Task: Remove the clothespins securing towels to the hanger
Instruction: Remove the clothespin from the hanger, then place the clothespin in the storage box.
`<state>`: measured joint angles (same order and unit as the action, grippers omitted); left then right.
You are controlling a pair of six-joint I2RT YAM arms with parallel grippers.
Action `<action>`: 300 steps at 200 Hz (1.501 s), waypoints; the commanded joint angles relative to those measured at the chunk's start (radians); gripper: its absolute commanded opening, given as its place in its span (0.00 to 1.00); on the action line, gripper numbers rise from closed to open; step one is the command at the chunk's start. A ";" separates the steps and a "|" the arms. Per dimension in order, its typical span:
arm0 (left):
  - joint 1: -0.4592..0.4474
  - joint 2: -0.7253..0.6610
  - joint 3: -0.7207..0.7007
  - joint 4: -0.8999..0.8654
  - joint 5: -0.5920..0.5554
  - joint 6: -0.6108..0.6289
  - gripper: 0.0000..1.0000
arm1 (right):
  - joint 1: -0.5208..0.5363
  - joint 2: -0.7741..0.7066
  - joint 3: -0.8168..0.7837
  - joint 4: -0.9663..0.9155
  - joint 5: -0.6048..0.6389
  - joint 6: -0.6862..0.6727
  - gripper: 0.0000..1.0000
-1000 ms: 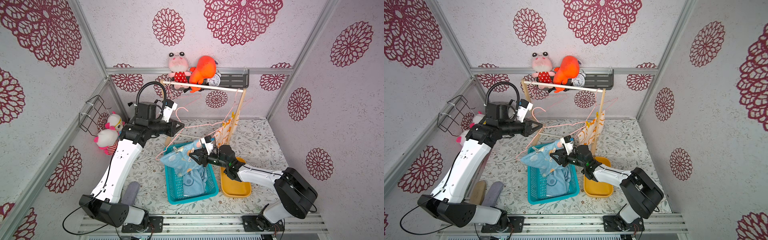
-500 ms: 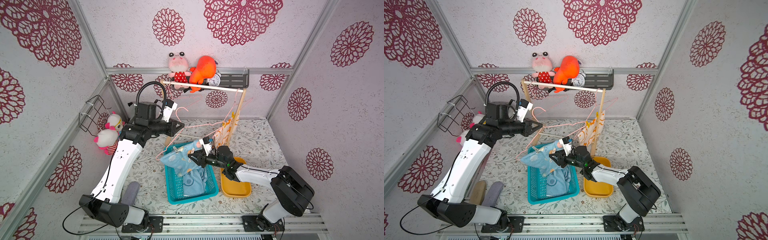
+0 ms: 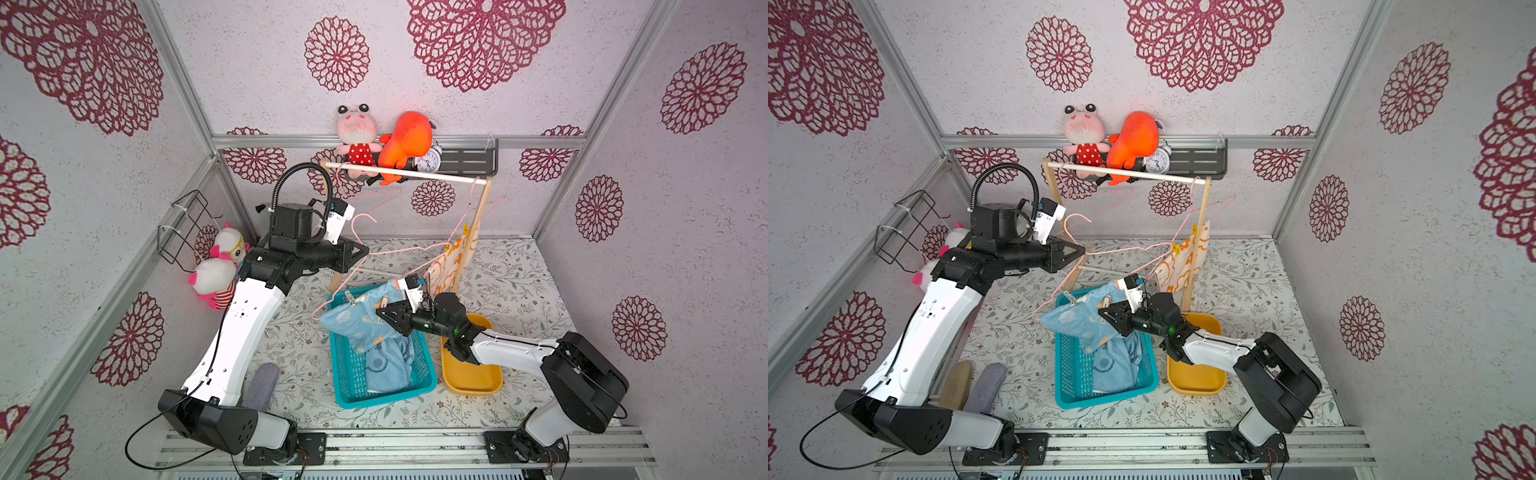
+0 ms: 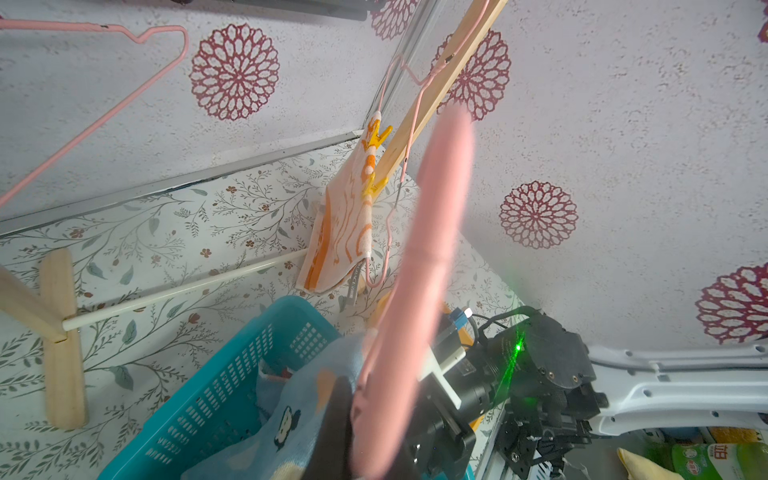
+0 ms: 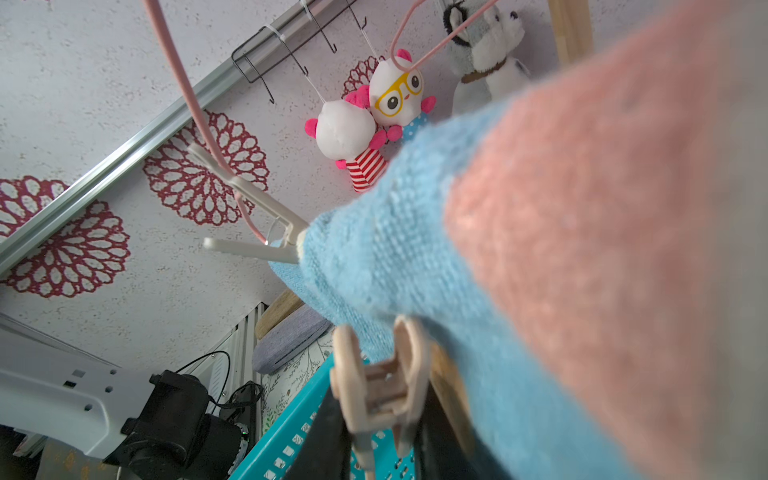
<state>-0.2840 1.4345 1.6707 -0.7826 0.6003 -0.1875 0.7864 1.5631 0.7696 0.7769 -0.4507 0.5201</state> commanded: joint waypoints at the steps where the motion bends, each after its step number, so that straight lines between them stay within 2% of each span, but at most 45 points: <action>1: 0.008 -0.022 -0.003 0.032 0.004 0.008 0.00 | 0.005 -0.051 -0.001 -0.010 -0.011 -0.011 0.06; 29: 0.018 -0.017 -0.006 0.025 -0.011 0.015 0.00 | 0.006 -0.105 -0.019 -0.079 0.007 -0.037 0.05; 55: 0.024 -0.011 -0.006 0.017 -0.030 0.025 0.00 | 0.007 -0.219 -0.054 -0.199 0.054 -0.083 0.05; 111: 0.023 0.001 -0.006 0.013 -0.034 0.026 0.00 | -0.006 -0.533 -0.104 -0.612 0.284 -0.179 0.06; 140: 0.021 0.001 -0.011 0.014 -0.035 0.026 0.00 | -0.060 -0.664 -0.182 -0.751 0.389 -0.137 0.09; 171: 0.022 0.003 -0.012 0.014 -0.040 0.028 0.00 | -0.148 -0.773 -0.287 -0.828 0.422 -0.041 0.10; 195: 0.021 0.006 -0.012 0.014 -0.032 0.028 0.00 | -0.200 -0.773 -0.340 -0.869 0.427 0.024 0.11; 249: 0.019 0.003 -0.012 0.012 -0.038 0.031 0.00 | -0.229 -0.641 -0.415 -0.799 0.419 0.086 0.16; 274: 0.017 0.004 -0.014 0.010 -0.038 0.032 0.00 | -0.236 -0.610 -0.429 -0.785 0.443 0.096 0.22; 300: 0.014 0.003 -0.014 0.008 -0.040 0.034 0.00 | -0.244 -0.597 -0.437 -0.778 0.452 0.103 0.34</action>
<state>-0.2661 1.4353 1.6577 -0.7872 0.5621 -0.1654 0.5537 0.9592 0.3321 -0.0402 -0.0299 0.5980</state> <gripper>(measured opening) 0.082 0.293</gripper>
